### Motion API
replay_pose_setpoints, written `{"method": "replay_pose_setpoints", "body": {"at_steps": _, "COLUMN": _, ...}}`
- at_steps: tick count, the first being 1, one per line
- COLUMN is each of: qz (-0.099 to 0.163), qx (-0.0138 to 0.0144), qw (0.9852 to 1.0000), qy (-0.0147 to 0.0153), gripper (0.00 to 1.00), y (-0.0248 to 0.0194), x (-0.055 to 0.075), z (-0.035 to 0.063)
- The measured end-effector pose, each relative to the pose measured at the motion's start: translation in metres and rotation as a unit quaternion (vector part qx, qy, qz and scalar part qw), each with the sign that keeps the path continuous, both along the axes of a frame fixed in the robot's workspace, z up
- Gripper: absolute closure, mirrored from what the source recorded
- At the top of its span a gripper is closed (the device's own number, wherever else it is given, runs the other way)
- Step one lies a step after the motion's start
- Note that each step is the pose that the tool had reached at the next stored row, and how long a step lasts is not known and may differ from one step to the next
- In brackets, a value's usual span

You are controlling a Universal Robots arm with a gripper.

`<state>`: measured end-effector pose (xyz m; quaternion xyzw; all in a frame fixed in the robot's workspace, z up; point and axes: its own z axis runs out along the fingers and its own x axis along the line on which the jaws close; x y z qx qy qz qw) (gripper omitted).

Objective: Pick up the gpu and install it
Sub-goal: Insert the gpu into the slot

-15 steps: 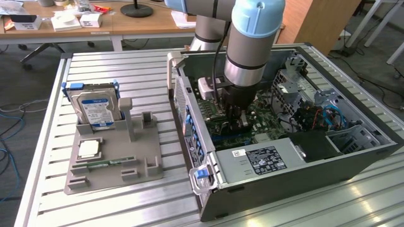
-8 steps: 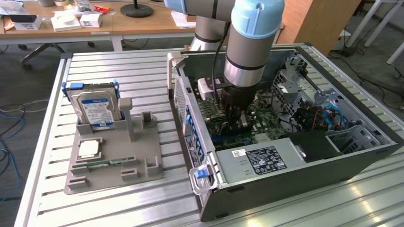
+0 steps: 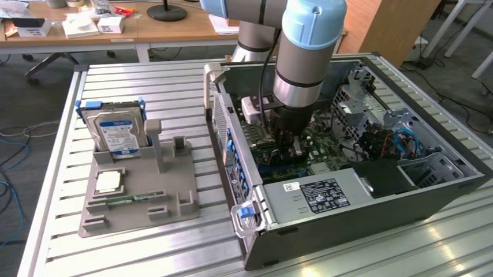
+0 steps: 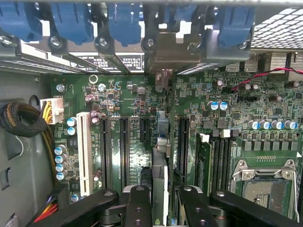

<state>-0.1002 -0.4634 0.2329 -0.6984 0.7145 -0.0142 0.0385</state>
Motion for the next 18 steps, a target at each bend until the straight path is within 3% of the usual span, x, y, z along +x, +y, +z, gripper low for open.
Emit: {"method": "replay_pose_setpoints", "body": {"at_steps": 18, "qz": 0.0, "qx": 0.0, "qw": 1.0, "qy": -0.0015, "gripper": 0.74, "y": 0.0, "x": -0.0013, "z": 0.0044}}
